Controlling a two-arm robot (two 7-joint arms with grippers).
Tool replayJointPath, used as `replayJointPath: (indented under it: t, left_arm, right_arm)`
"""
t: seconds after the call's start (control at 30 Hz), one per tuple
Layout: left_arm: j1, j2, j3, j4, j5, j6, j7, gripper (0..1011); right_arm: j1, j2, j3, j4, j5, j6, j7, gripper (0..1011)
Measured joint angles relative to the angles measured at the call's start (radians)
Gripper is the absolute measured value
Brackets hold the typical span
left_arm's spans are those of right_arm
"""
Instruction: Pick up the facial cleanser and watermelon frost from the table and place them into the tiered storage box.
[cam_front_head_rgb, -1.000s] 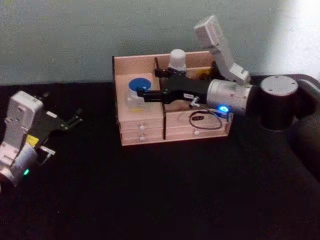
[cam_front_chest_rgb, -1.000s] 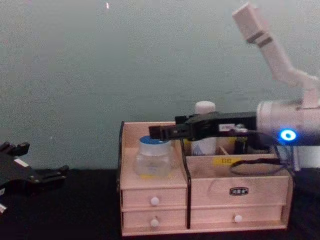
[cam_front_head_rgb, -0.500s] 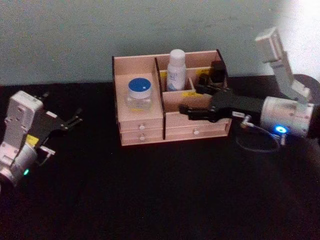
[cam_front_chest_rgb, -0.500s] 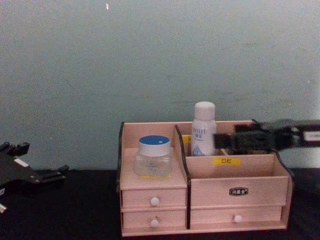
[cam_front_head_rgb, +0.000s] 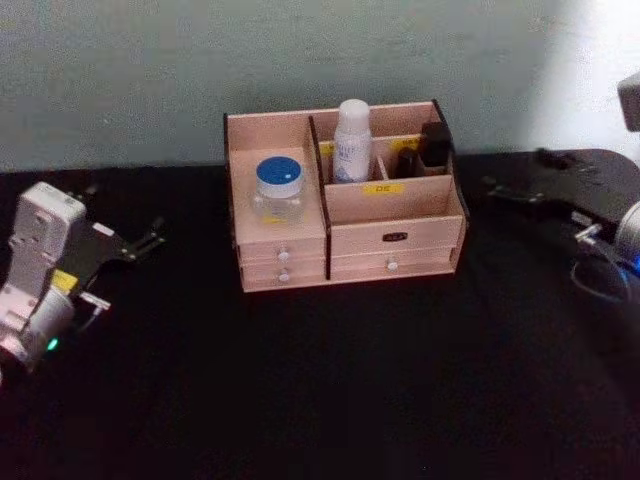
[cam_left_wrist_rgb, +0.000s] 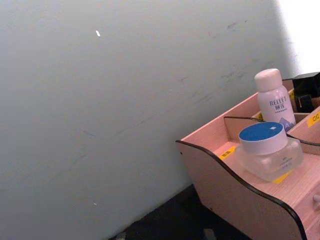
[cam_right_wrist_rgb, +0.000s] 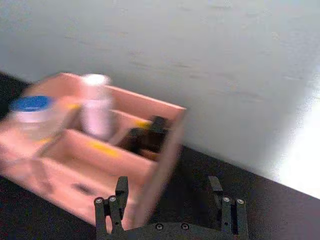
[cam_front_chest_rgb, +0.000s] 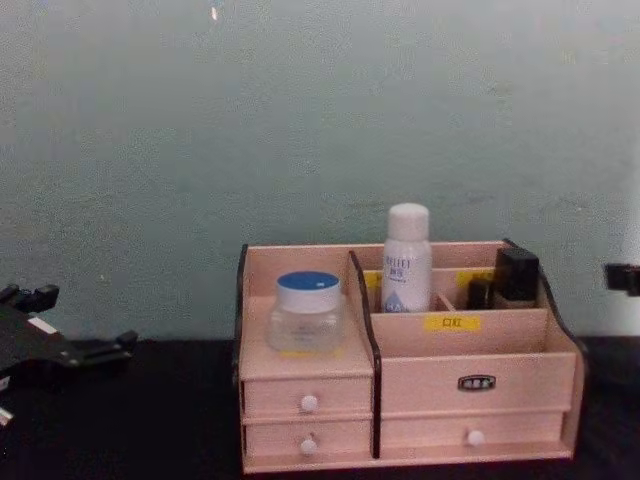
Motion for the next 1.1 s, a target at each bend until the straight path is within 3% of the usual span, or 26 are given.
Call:
replayJointPath:
  t: [0.03,0.17,0.3,0.6,1.1]
  left_arm:
    - [0.0,0.0,0.0,0.0,0.0,0.0,0.0,1001]
    - [0.0,0.0,0.0,0.0,0.0,0.0,0.0,1001]
    - [0.0,0.0,0.0,0.0,0.0,0.0,0.0,1001]
    - [0.0,0.0,0.0,0.0,0.0,0.0,0.0,1001]
    - [0.0,0.0,0.0,0.0,0.0,0.0,0.0,1001]
  right_arm:
    - [-0.007,-0.013,0.012,0.007,-0.02,0.001,-0.05,1002]
    - [-0.009,-0.047,0.022,0.043,-0.074,0.005,-0.149,1002]
    - [-0.001,-0.081,0.012,0.099,-0.138,-0.008,-0.22,1002]
    - [0.027,-0.133,-0.012,0.216,-0.191,-0.009,-0.229,1002]
    - [0.028,-0.144,-0.009,0.235,-0.201,-0.013,-0.22,1002]
